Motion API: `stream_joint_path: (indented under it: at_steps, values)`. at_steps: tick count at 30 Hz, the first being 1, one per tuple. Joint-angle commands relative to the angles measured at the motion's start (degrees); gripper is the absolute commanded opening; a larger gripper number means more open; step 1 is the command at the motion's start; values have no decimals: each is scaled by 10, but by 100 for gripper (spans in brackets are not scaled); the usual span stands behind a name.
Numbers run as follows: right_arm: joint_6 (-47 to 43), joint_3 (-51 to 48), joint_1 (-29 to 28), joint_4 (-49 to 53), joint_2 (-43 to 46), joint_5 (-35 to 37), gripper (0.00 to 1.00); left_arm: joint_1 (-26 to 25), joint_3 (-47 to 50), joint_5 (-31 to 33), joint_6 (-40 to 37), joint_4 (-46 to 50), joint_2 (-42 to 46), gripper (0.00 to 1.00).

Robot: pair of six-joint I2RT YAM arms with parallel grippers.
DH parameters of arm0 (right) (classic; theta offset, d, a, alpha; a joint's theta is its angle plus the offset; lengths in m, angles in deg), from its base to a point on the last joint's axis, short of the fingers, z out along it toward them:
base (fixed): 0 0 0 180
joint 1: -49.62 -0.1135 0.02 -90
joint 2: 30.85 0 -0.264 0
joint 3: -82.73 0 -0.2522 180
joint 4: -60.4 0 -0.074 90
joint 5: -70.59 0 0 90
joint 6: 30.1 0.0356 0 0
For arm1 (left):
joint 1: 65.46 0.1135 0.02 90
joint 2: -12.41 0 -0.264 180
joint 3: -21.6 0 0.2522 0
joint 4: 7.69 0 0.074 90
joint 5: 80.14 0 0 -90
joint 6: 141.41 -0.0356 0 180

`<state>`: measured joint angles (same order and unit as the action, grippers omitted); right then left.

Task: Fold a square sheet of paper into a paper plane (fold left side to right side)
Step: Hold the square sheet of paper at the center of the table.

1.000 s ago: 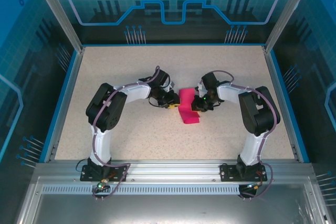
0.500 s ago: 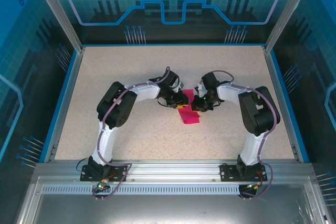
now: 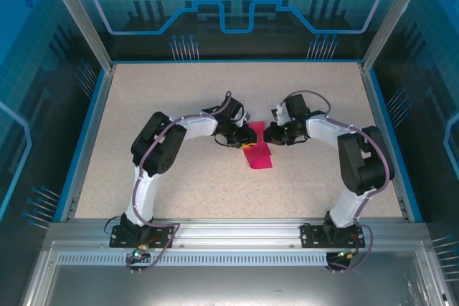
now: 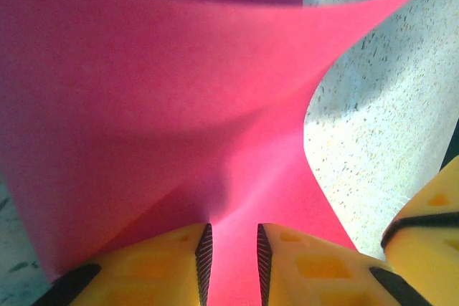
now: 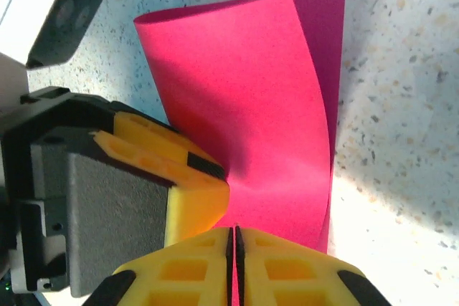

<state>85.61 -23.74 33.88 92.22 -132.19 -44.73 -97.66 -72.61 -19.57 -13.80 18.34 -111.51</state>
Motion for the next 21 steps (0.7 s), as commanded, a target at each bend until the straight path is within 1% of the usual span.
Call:
stream_joint_path:
  at_steps: [1,7,11,17,21]
  values:
    - [11,32,4,-17,-38,-17,12,-2,22,26,7,49,-21,27]
    - [12,67,0,-16,-91,-12,12,-3,20,23,5,49,-21,27]
    - [11,87,-3,12,-123,3,12,-4,20,22,0,48,-17,27]
    - [18,92,-4,55,-144,39,12,-5,19,6,-2,33,16,34]
    - [16,90,-5,65,-148,47,12,-6,19,-7,-6,24,44,37]
